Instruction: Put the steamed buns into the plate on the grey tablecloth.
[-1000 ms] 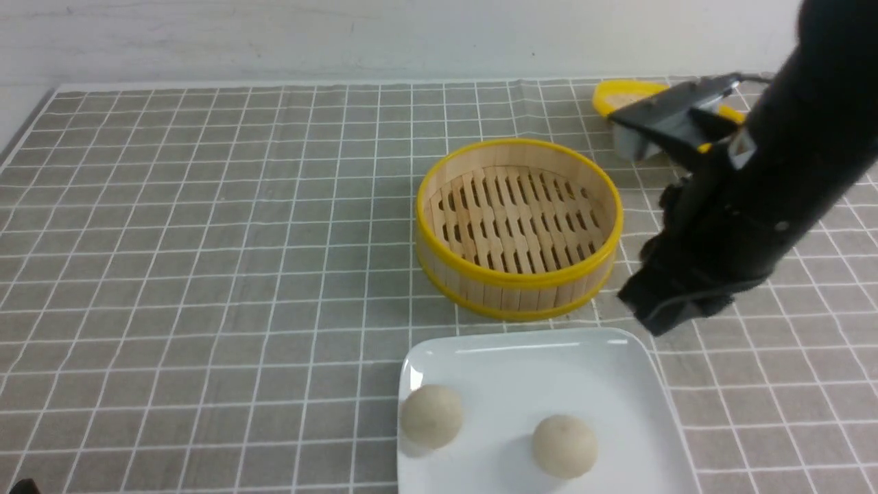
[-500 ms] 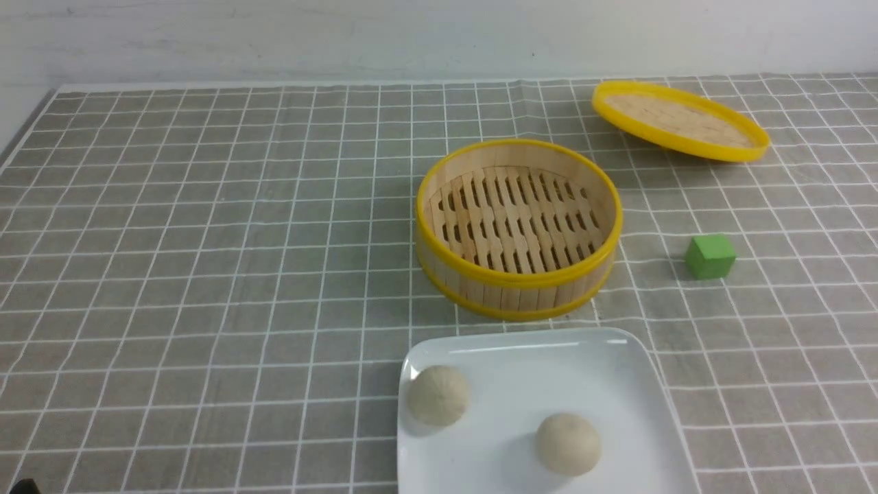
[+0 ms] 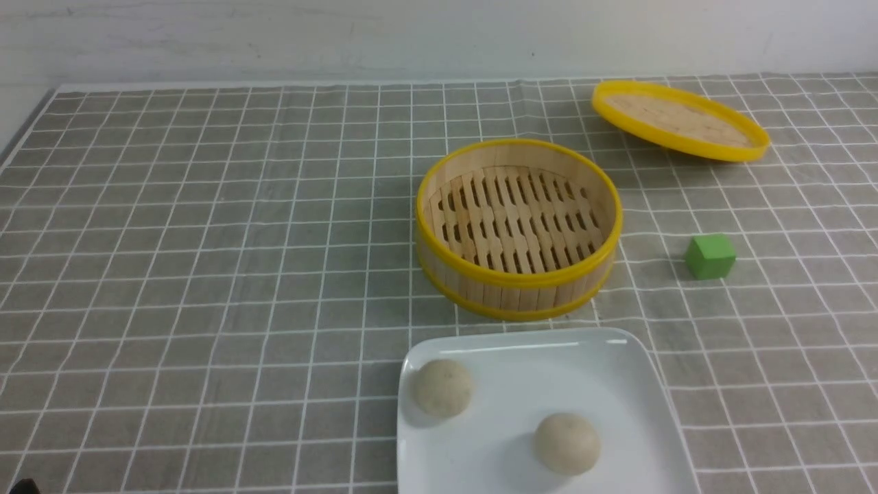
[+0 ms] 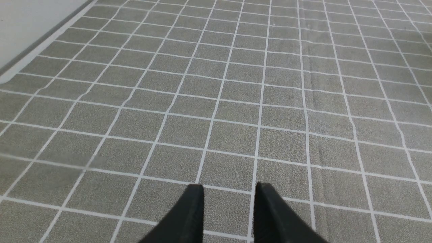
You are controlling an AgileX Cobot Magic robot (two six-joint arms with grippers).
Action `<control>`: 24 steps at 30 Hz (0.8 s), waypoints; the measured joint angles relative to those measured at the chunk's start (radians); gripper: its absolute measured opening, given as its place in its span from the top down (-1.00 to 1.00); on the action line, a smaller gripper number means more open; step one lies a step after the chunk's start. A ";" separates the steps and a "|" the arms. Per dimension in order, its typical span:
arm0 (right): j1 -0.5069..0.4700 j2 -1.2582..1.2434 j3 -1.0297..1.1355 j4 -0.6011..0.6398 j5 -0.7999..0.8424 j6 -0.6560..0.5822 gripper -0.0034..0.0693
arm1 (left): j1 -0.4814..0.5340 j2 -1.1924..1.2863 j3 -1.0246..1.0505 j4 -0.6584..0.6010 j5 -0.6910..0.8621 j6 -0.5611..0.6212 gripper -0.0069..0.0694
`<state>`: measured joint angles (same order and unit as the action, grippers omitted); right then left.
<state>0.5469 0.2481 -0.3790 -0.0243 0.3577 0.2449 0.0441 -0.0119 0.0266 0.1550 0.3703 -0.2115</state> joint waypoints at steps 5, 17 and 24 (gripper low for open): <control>0.000 0.000 0.004 0.000 0.046 0.000 0.92 | 0.000 0.000 0.000 0.000 0.000 0.000 0.19; -0.002 -0.001 0.014 -0.002 0.066 0.000 0.90 | 0.000 0.000 0.000 0.000 0.000 0.000 0.19; -0.199 -0.137 0.188 -0.042 0.067 -0.052 0.88 | 0.000 0.000 0.000 0.000 0.000 0.000 0.19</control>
<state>0.3481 0.1107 -0.1912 -0.0665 0.4247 0.1924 0.0441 -0.0119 0.0266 0.1550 0.3703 -0.2115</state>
